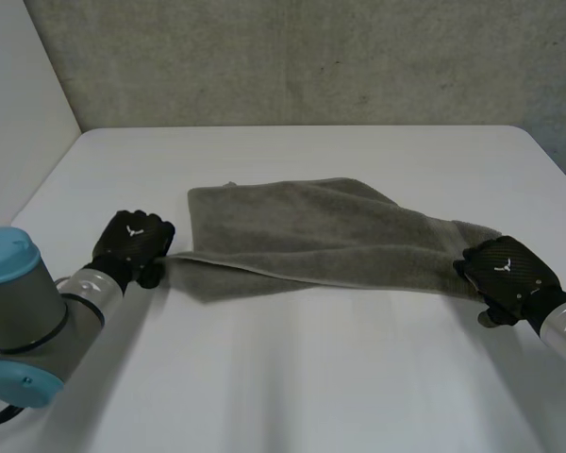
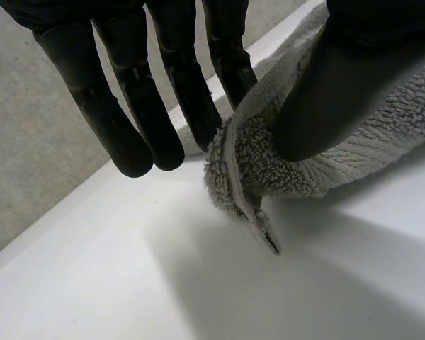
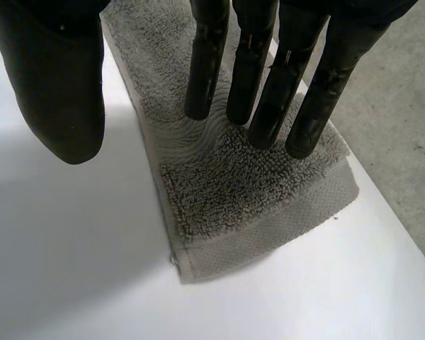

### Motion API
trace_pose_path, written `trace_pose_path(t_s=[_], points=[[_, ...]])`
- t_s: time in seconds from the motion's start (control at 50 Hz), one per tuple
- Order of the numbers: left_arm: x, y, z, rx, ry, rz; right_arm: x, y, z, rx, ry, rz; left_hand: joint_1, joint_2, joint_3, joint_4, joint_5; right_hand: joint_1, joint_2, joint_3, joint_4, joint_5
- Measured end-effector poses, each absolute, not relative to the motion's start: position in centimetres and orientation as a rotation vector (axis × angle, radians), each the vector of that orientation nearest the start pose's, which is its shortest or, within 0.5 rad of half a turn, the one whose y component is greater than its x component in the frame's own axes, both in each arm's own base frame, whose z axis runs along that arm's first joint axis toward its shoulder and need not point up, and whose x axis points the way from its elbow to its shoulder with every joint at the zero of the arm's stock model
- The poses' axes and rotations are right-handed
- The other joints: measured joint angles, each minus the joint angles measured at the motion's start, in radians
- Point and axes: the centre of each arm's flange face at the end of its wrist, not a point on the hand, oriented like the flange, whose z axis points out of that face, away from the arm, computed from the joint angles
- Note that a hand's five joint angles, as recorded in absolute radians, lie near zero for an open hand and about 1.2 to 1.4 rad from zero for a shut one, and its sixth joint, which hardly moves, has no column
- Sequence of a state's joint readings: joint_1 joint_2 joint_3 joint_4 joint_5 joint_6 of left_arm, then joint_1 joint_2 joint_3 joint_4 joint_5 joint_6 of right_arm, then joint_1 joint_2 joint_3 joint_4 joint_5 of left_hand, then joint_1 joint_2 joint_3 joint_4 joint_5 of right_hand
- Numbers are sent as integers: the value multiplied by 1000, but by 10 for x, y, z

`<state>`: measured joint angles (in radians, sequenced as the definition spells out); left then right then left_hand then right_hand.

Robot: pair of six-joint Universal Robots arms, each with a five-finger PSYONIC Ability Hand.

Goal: Fold the towel.

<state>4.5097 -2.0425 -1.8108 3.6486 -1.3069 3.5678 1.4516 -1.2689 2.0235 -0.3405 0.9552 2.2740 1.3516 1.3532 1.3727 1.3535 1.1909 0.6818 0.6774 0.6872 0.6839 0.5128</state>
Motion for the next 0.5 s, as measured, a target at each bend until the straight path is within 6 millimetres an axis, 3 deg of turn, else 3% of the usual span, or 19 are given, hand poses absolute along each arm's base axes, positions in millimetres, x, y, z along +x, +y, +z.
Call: trace_pose_path(t_s=[0.16,0.26,0.34,0.5], points=[[-218,-300,176,885,2230,-2199,170,-274,136,-1285,2150,-1809,0,2,1,0,0,-30,-14,-30,-25,-40],[-218,-291,218,740,2239,-2380,205,-263,149,-1169,2093,-1773,0,2,1,0,0,-129,-115,-132,-124,-153],[-218,-285,241,654,2244,-2488,240,-253,162,-1102,2047,-1756,0,3,1,0,0,-212,-204,-215,-211,-240],[-217,-282,249,580,2282,-2544,302,-229,166,-1097,1983,-1725,0,3,2,0,0,-233,-232,-247,-243,-276]])
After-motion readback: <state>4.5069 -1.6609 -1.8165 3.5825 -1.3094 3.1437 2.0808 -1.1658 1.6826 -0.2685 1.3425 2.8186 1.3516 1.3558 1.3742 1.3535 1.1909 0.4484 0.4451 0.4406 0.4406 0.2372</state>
